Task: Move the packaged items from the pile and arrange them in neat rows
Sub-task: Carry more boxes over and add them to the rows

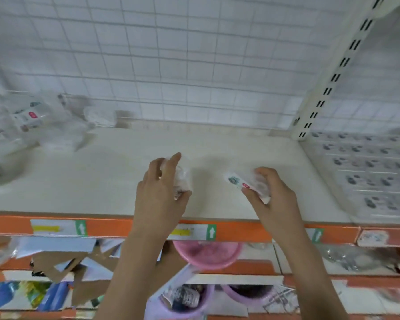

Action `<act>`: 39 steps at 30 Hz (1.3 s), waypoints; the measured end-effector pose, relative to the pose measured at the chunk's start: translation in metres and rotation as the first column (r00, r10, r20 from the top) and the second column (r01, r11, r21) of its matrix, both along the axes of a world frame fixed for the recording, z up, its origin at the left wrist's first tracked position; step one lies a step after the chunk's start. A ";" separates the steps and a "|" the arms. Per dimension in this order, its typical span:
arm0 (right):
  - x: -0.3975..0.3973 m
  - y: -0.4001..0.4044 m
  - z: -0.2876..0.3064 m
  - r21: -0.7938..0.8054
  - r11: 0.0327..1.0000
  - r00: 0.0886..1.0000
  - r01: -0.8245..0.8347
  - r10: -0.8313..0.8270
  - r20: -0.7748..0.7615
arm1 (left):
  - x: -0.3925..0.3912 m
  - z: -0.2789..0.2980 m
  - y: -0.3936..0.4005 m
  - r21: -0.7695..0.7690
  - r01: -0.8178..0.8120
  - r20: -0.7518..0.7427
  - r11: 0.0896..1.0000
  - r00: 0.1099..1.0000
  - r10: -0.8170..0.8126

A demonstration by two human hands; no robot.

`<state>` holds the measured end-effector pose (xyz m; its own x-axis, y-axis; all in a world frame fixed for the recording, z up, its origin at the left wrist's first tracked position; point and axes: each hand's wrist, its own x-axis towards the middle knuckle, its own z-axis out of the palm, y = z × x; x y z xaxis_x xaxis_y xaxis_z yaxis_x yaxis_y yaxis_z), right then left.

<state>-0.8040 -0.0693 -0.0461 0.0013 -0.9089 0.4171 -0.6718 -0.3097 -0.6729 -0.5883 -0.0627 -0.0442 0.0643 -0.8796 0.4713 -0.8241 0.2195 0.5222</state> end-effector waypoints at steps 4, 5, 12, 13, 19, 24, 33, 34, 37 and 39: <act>-0.020 -0.006 -0.002 -0.061 0.998 0.999 -0.013 0.011 -0.030 | -0.025 0.004 -0.010 -0.017 0.033 0.031 0.999 0.999 -0.033; -0.023 -0.007 -0.002 -0.062 0.998 1.000 -0.014 0.013 -0.025 | -0.030 0.004 -0.013 -0.022 0.038 0.028 0.999 0.999 -0.037; -0.088 -0.001 -0.002 -0.107 0.994 0.999 0.016 -0.019 -0.027 | -0.085 -0.002 -0.024 -0.012 0.056 0.012 0.998 0.998 -0.056; -0.104 0.000 -0.001 -0.119 0.992 0.999 0.032 -0.036 -0.030 | -0.099 -0.002 -0.026 -0.018 0.066 0.021 0.998 0.998 -0.066; -0.232 0.008 0.008 -0.180 0.980 0.983 0.087 -0.114 -0.145 | -0.221 0.002 -0.025 -0.060 0.098 0.029 0.993 0.995 -0.097; -0.372 0.033 0.011 -0.161 0.979 0.972 0.124 -0.153 -0.179 | -0.361 0.015 -0.006 -0.129 0.132 -0.011 0.983 0.991 -0.134; -0.533 0.026 0.019 -0.158 0.970 0.972 0.185 -0.205 -0.115 | -0.520 0.031 0.008 -0.073 0.193 0.049 0.978 0.981 -0.190; -0.542 0.020 0.019 -0.159 0.970 0.972 0.183 -0.203 -0.122 | -0.527 0.032 0.003 -0.074 0.189 0.055 0.979 0.981 -0.185; -0.564 -0.006 0.021 -0.110 0.975 0.975 0.192 -0.202 -0.090 | -0.543 0.032 -0.011 -0.053 0.156 0.051 0.986 0.987 -0.153; -0.575 -0.027 0.018 -0.079 0.976 0.974 0.202 -0.209 -0.091 | -0.551 0.031 -0.022 -0.024 0.130 0.041 0.991 0.991 -0.129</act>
